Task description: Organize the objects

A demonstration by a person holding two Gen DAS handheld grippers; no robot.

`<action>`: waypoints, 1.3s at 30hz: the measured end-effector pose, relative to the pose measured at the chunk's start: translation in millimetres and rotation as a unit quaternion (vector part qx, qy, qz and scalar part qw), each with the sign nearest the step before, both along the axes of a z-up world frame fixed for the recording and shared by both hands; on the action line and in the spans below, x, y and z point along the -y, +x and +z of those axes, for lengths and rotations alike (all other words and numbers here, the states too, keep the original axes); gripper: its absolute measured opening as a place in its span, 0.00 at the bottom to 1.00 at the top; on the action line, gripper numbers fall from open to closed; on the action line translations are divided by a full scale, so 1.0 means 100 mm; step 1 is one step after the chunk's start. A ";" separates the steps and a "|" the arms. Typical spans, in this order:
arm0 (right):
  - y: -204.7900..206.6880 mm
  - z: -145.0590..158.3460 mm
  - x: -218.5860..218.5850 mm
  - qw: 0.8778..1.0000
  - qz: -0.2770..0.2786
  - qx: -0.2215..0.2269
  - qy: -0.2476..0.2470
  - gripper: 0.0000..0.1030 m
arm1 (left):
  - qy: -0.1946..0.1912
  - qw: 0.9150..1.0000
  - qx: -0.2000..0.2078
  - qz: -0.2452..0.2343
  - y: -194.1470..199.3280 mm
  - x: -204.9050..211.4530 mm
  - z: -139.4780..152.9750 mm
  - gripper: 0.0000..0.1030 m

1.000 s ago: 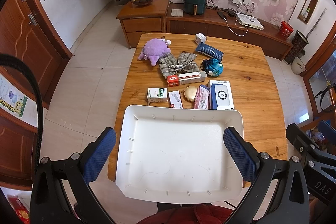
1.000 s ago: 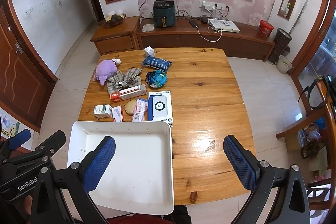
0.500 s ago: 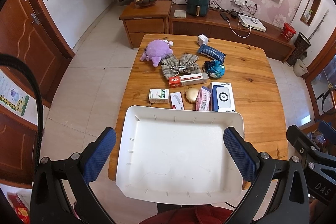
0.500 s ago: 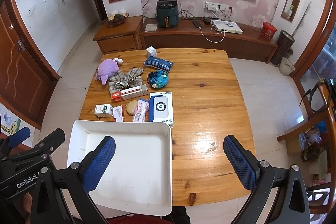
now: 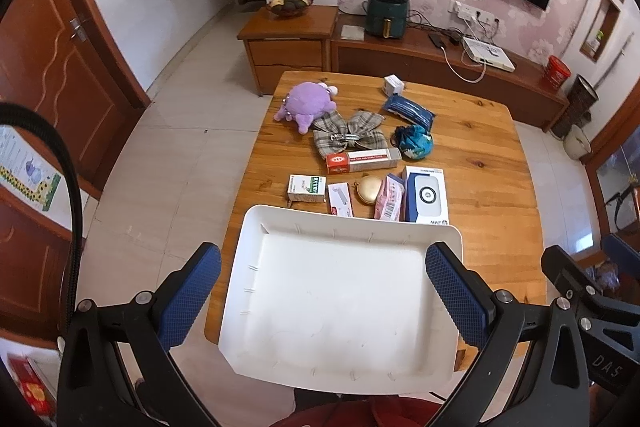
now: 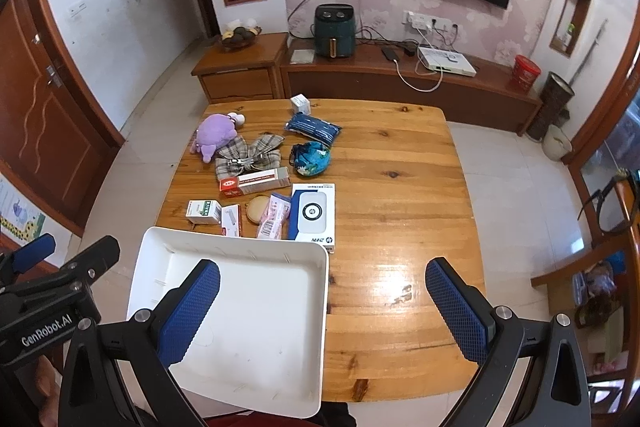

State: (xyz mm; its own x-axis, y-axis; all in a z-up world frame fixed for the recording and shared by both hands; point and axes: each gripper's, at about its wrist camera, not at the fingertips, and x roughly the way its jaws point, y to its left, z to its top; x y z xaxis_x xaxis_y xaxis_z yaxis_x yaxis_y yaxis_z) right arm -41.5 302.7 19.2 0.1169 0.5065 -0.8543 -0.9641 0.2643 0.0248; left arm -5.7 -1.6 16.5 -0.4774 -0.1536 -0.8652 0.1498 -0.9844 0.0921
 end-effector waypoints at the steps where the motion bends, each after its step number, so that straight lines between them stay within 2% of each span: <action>1: 0.01 0.00 -0.01 1.000 0.003 0.000 0.000 1.00 | -0.001 1.000 -0.001 0.005 0.00 0.00 0.01 0.99; 11: 0.14 -0.07 -0.19 0.999 0.032 0.008 0.016 1.00 | 0.005 0.999 -0.011 0.048 -0.09 0.10 0.00 0.99; 14: 0.18 -0.11 -0.27 0.999 0.037 0.012 0.018 1.00 | -0.004 0.998 -0.016 0.064 -0.18 0.20 0.01 0.99; 15: 0.20 -0.15 -0.32 1.000 0.010 0.014 0.015 1.00 | -0.007 0.998 -0.014 0.066 -0.25 0.24 0.00 0.99; 21: 0.43 -0.44 -0.65 0.999 -0.002 -0.040 -0.015 1.00 | -0.004 0.999 0.013 0.053 -0.66 0.46 -0.14 0.99; 26: 0.58 -0.70 -0.94 0.998 -0.035 -0.048 -0.038 0.98 | -0.001 0.999 0.039 0.038 -1.06 0.56 -0.37 0.99; 29: 0.67 -0.88 -1.12 0.995 -0.051 -0.072 -0.051 0.95 | -0.004 0.998 0.060 0.009 -1.30 0.62 -0.54 0.99; 34: 0.68 -1.15 -1.34 0.992 -0.077 -0.076 -0.070 0.92 | -0.012 0.993 0.091 -0.070 -1.62 0.70 -0.81 0.99; 37: 0.69 -1.34 -1.46 0.990 -0.083 -0.071 -0.084 0.90 | -0.015 0.985 0.114 -0.127 -1.75 0.70 -1.00 0.99; 39: 0.70 -1.48 -1.53 0.989 -0.089 -0.072 -0.097 0.88 | -0.038 0.978 0.125 -0.165 -1.80 0.68 -1.12 0.99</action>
